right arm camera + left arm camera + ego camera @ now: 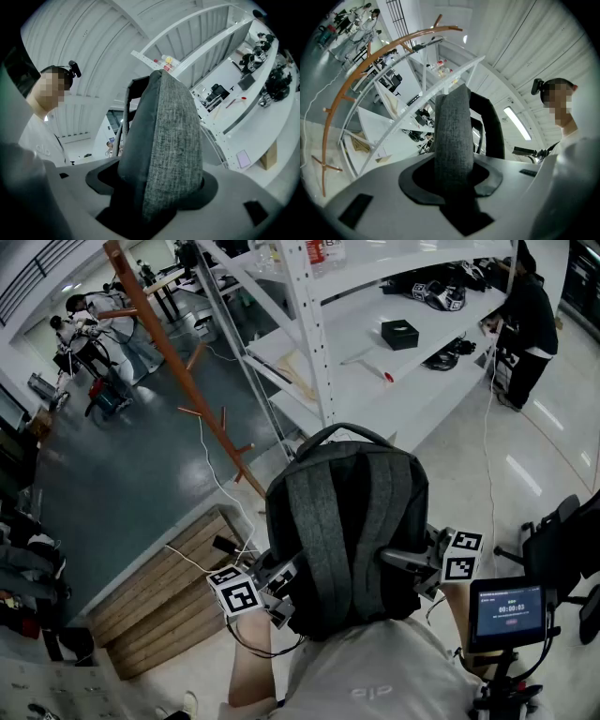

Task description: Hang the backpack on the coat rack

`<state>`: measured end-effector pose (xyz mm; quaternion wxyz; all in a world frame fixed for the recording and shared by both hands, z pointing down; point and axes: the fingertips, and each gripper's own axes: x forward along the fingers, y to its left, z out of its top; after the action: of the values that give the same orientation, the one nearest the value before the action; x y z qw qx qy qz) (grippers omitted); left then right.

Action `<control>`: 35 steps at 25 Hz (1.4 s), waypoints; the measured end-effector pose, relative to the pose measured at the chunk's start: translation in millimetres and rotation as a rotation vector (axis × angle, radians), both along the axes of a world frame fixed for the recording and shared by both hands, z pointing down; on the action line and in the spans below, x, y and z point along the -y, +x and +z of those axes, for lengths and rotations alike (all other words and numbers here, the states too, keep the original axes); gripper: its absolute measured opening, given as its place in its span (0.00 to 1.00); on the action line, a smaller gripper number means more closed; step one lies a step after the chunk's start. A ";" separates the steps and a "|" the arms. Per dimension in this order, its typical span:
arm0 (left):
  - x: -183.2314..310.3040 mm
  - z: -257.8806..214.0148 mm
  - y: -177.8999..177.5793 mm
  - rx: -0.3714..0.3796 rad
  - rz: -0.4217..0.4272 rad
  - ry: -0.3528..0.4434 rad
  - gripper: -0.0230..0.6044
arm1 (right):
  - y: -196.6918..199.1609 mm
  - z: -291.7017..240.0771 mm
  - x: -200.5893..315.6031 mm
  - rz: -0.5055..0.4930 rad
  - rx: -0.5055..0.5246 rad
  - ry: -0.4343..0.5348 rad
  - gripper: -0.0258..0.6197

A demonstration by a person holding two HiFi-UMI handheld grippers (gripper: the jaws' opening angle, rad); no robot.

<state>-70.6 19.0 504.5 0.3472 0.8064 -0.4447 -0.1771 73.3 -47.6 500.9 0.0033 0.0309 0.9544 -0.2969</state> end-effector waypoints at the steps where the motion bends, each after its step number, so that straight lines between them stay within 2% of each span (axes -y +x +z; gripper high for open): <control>1: -1.6 -2.5 -21.2 0.004 -0.011 0.001 0.24 | -21.8 -2.5 -0.3 -0.008 0.001 0.000 0.58; 6: -11.9 -11.2 -119.8 0.014 -0.098 0.001 0.24 | -126.9 -11.4 0.4 -0.077 -0.003 0.012 0.58; 11: -13.4 -27.2 -183.9 0.059 -0.234 0.008 0.24 | -200.7 -26.7 13.7 -0.177 -0.001 0.036 0.58; 14: -3.0 -67.9 -213.3 0.112 -0.294 0.073 0.24 | -235.5 -65.7 32.7 -0.235 0.052 0.106 0.57; 17: 13.8 -129.7 -241.1 0.173 -0.348 0.163 0.24 | -268.7 -126.9 57.1 -0.283 0.115 0.199 0.57; 22: 40.5 -242.2 -280.1 0.296 -0.421 0.273 0.24 | -314.4 -237.7 91.2 -0.329 0.204 0.313 0.57; 26: 56.6 -307.0 -296.3 0.377 -0.455 0.311 0.24 | -334.4 -299.8 109.2 -0.337 0.253 0.351 0.57; 30: 74.2 -345.4 -308.8 0.426 -0.468 0.304 0.24 | -349.2 -334.8 126.1 -0.337 0.275 0.341 0.57; 35: 97.0 -352.8 -321.3 0.430 -0.463 0.250 0.24 | -363.9 -337.2 148.3 -0.344 0.256 0.279 0.57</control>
<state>-391.9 -78.0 151.7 0.0944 0.7394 -0.6537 -0.1303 -290.6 -195.9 163.8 0.0693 0.2302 0.9587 -0.1522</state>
